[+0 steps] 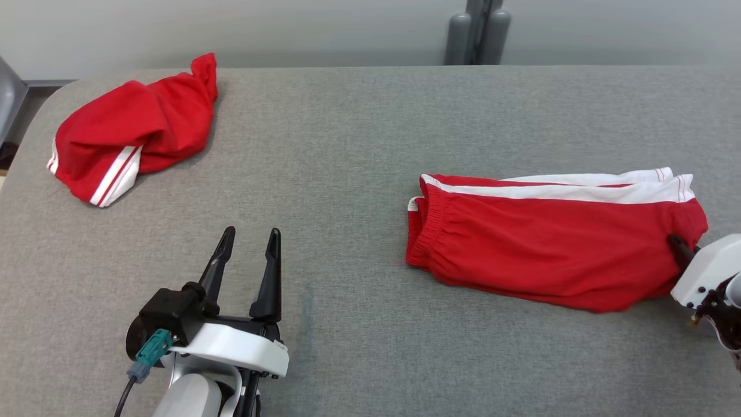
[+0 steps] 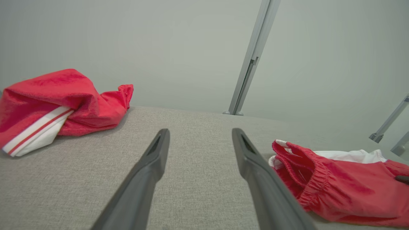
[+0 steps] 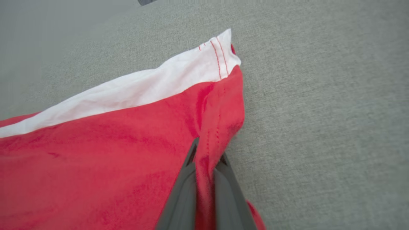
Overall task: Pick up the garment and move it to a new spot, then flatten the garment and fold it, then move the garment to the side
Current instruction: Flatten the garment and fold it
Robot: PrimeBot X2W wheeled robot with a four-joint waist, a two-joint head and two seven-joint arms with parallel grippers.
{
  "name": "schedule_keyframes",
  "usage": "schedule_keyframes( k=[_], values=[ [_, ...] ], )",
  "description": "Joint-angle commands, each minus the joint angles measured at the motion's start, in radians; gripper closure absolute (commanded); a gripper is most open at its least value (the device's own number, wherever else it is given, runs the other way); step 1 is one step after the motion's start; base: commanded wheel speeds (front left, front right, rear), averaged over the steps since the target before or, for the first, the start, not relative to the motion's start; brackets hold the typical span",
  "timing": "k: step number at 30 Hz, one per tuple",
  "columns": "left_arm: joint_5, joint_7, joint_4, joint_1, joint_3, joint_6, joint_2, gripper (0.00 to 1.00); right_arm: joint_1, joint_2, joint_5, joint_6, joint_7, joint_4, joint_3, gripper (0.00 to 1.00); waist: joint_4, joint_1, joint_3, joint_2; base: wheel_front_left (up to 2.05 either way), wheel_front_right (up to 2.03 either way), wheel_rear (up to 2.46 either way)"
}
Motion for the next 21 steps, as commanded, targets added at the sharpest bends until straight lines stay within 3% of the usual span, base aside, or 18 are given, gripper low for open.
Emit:
schedule_keyframes(
  k=[1,12,21],
  values=[
    [0.008,0.000,0.000,0.001,0.000,-0.002,0.007,0.00,0.012,-0.010,0.008,0.000,-0.012,-0.007,-0.005,1.00,-0.013,0.0000,-0.005,0.0000,0.00,0.00,0.00],
    [0.007,0.006,0.015,0.008,-0.023,-0.007,0.010,0.00,0.021,0.004,0.033,0.000,-0.061,-0.038,-0.019,1.00,-0.022,0.0000,-0.028,0.0000,0.00,0.00,0.00],
    [-0.008,0.005,0.026,0.027,-0.032,-0.004,0.008,0.00,0.032,0.004,0.042,0.000,-0.045,-0.250,0.020,1.00,0.024,0.0000,-0.082,0.0000,0.00,0.00,0.00]
  ],
)
